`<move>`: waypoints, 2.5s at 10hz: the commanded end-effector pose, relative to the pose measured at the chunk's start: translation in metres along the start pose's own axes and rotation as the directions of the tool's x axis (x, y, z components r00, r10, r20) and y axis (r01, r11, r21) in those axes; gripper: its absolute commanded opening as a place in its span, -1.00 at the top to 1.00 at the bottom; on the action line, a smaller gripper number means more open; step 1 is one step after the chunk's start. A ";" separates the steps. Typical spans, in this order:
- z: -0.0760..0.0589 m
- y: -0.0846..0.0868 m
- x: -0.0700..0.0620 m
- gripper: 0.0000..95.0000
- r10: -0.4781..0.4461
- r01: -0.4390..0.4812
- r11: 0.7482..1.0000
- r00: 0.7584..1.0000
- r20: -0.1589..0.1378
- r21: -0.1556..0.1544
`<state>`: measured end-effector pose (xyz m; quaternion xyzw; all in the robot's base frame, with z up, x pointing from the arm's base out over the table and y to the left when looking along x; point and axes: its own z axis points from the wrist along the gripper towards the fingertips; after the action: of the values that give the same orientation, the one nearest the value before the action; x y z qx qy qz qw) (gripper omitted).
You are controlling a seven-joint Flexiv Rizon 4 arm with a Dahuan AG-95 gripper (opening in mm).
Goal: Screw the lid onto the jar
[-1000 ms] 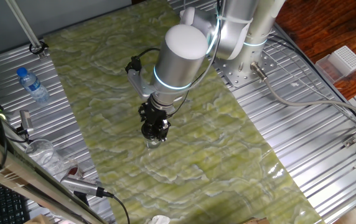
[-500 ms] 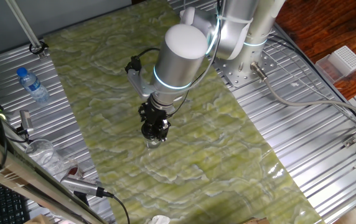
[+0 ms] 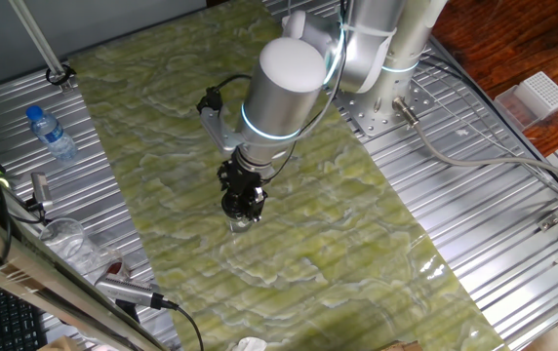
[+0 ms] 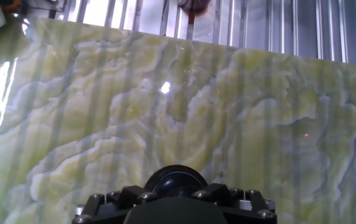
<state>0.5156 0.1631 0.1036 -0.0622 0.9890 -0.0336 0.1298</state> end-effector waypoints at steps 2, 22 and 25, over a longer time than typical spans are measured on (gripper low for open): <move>0.000 0.001 0.000 -0.60 0.058 -0.058 0.998 0.998 0.000 -0.041; 0.004 0.001 0.001 -0.20 0.053 -0.053 0.998 0.999 -0.003 -0.042; 0.004 0.001 0.001 -0.20 0.032 -0.032 0.999 0.999 -0.011 -0.016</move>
<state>0.5155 0.1644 0.1001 -0.0474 0.9907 -0.0248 0.1252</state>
